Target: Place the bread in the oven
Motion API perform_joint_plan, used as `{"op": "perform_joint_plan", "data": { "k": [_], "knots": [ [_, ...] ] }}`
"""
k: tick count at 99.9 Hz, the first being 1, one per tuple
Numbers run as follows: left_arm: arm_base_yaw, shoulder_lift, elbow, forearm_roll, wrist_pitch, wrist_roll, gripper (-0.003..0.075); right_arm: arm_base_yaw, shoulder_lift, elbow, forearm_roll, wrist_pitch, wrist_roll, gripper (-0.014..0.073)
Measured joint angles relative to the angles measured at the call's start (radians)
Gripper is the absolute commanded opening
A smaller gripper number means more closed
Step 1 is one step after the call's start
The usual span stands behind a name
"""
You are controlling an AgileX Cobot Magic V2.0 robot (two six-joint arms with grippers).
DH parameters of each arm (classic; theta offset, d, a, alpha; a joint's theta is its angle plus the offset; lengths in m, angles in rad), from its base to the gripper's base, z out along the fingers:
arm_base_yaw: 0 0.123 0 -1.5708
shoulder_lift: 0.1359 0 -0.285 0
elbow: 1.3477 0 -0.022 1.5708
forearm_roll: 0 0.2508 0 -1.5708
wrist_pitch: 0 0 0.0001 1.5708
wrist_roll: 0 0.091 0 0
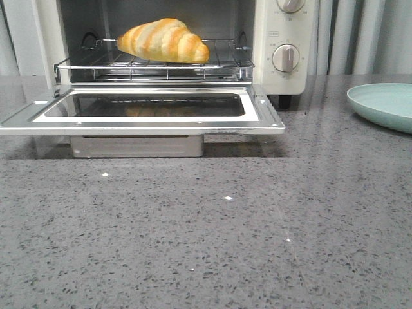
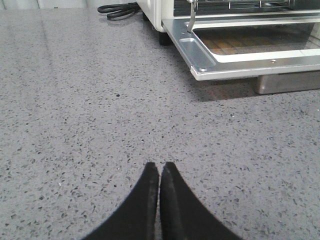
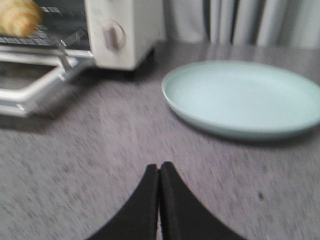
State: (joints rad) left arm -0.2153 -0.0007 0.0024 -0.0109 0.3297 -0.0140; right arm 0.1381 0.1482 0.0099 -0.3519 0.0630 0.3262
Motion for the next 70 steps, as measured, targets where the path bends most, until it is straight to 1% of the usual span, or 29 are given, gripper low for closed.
{"op": "perform_joint_plan", "data": {
  "k": [6, 10, 18, 23, 30, 43, 70],
  "knots": [
    [0.000, 0.000, 0.000, 0.000, 0.000, 0.000, -0.0022, -0.025, -0.034, 0.002, 0.032, 0.021, -0.049, -0.0048],
    [0.000, 0.000, 0.000, 0.000, 0.000, 0.000, -0.0022, -0.038, -0.055, 0.002, 0.069, 0.028, -0.111, -0.0048],
    [0.000, 0.000, 0.000, 0.000, 0.000, 0.000, -0.0022, -0.064, -0.094, 0.002, 0.172, 0.068, -0.250, -0.0048],
    [0.000, 0.000, 0.000, 0.000, 0.000, 0.000, -0.0021, -0.080, -0.111, 0.002, 0.236, 0.100, -0.314, -0.0048],
    [0.000, 0.000, 0.000, 0.000, 0.000, 0.000, -0.0021, -0.098, -0.130, 0.002, 0.298, 0.157, -0.363, -0.0048],
    [0.000, 0.000, 0.000, 0.000, 0.000, 0.000, -0.0021, -0.107, -0.155, 0.002, 0.335, 0.267, -0.385, -0.0048],
    [0.000, 0.000, 0.000, 0.000, 0.000, 0.000, -0.0021, -0.109, -0.156, 0.000, 0.339, 0.272, -0.398, -0.0048]
  ]
}}
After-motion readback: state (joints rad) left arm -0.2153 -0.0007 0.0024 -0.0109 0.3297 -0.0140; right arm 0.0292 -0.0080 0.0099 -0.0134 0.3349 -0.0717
